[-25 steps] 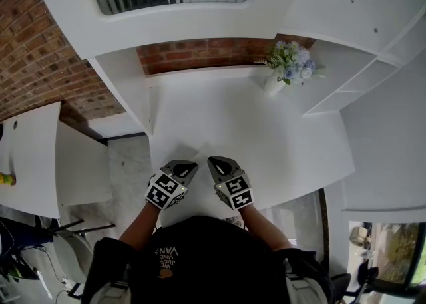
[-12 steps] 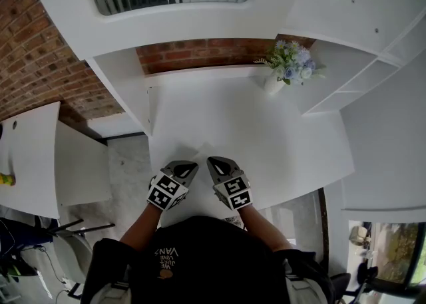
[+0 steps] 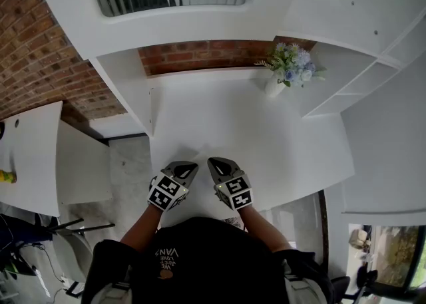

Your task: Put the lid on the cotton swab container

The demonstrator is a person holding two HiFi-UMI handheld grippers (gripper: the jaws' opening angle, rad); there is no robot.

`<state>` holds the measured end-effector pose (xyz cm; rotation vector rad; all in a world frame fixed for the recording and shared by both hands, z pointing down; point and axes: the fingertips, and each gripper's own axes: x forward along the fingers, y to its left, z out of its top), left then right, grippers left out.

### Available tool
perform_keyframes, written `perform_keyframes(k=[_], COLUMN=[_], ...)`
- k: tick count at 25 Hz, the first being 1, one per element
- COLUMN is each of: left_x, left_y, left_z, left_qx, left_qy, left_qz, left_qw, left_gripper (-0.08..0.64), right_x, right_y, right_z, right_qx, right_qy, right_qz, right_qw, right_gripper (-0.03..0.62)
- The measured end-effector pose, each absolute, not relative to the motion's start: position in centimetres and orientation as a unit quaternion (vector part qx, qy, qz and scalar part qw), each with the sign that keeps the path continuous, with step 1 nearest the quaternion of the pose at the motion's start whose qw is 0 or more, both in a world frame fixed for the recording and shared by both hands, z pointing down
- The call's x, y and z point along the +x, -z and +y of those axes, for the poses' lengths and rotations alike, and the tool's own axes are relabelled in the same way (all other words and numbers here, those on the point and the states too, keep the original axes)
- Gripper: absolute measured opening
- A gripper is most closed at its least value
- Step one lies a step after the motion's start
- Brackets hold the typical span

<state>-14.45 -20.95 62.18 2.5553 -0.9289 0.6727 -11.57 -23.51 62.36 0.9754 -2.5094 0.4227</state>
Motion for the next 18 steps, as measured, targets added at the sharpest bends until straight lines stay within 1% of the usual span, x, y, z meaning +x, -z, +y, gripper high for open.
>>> perform_keyframes(k=[8, 18], left_x=[-14.4, -14.9], left_y=[-59.3, -56.6], left_z=[-20.6, -17.9], left_qx=[0.894, 0.866], left_qy=[-0.194, -0.173], left_qz=[-0.374, -0.444], left_qw=[0.155, 0.153], left_gripper=[0.006, 0.006], right_x=[-10.8, -8.9], right_y=[-60.1, -56.8], right_z=[-22.7, -20.9], right_qx=[0.336, 0.308], right_qy=[-0.145, -0.131], right_qz=[-0.911, -0.927], right_qw=[0.193, 0.171], right_gripper=[-0.002, -0.001])
